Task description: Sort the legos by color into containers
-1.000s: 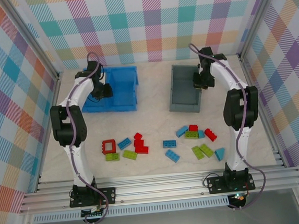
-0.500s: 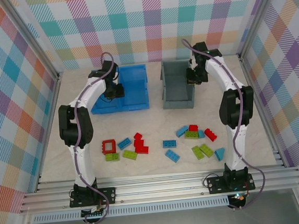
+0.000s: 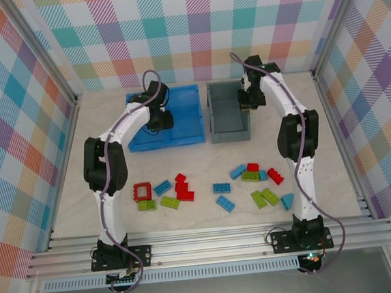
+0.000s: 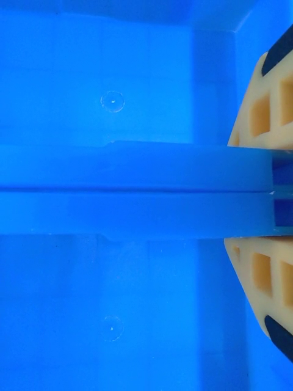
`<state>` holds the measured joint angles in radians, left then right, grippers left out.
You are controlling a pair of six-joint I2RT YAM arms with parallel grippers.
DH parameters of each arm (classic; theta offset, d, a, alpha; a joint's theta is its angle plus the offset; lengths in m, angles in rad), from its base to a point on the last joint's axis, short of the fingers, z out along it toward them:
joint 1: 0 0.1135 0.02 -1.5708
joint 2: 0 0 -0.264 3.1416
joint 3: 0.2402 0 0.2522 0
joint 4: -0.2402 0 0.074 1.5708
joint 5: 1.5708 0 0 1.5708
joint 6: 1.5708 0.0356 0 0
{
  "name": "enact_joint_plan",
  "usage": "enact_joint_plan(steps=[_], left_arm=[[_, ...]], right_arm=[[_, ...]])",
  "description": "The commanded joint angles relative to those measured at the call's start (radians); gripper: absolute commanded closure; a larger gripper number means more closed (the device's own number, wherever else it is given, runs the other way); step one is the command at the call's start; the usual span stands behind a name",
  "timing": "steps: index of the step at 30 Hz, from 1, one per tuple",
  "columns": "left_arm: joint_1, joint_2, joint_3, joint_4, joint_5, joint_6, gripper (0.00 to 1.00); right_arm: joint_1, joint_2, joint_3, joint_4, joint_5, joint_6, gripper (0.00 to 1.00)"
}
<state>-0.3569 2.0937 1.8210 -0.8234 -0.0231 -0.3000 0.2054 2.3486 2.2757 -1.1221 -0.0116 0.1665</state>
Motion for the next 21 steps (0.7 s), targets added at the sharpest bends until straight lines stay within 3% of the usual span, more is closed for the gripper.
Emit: enact_joint_plan(steps=[1, 15, 21], left_arm=[[-0.025, -0.048, -0.021, 0.048, 0.052, -0.058, 0.91], [-0.04, -0.061, -0.045, 0.06, 0.043, -0.053, 0.9], [-0.041, -0.054, -0.042, 0.064, 0.043, -0.06, 0.85]], right_arm=[[0.02, 0.024, 0.049, -0.035, -0.005, -0.004, 0.93], [0.045, 0.078, 0.137, -0.063, -0.015, -0.009, 0.93], [0.051, 0.071, 0.126, -0.075, -0.016, -0.01, 0.9]])
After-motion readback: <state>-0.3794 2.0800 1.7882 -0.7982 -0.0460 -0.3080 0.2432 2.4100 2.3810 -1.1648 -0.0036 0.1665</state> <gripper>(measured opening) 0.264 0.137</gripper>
